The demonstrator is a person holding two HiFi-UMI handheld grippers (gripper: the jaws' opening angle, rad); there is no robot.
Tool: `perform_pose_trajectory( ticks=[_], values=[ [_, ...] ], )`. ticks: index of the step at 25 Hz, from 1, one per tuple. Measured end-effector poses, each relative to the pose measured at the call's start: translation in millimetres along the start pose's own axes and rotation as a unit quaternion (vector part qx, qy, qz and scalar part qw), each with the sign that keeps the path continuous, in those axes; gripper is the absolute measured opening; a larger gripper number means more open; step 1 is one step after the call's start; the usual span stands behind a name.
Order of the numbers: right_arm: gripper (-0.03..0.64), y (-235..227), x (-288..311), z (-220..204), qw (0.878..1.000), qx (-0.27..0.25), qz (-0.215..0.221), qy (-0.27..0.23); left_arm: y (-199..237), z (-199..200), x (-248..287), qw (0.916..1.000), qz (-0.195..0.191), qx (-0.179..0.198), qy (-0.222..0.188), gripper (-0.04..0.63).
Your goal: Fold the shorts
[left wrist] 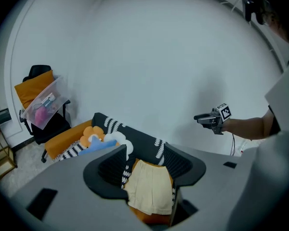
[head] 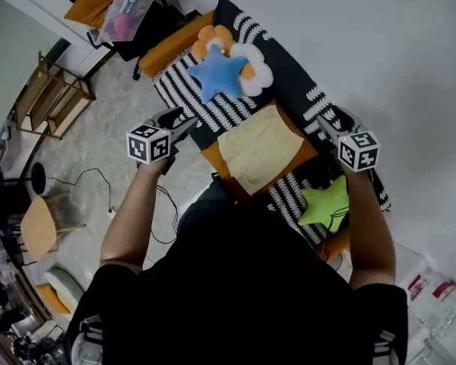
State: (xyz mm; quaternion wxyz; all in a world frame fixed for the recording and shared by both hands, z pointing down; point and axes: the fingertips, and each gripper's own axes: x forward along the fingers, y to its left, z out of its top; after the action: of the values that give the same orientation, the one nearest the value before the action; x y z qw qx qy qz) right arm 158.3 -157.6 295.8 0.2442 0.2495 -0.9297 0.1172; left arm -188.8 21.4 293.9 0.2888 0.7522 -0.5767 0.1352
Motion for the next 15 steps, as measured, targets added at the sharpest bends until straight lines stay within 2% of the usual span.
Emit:
perform_pose_trajectory(
  ticks=[4,8,15],
  values=[
    [0.245,-5,38,-11,0.999,-0.022,0.013,0.028,22,-17,14,0.9999,0.003,-0.01,0.014,0.259],
    [0.245,-11,76,-32,0.996,-0.041,0.026,0.07,50,-44,42,0.9989,0.005,-0.016,0.045,0.259],
    [0.245,-19,142,-72,0.984,-0.082,0.052,0.149,88,-84,85,0.9956,-0.004,-0.027,0.089,0.259]
  ],
)
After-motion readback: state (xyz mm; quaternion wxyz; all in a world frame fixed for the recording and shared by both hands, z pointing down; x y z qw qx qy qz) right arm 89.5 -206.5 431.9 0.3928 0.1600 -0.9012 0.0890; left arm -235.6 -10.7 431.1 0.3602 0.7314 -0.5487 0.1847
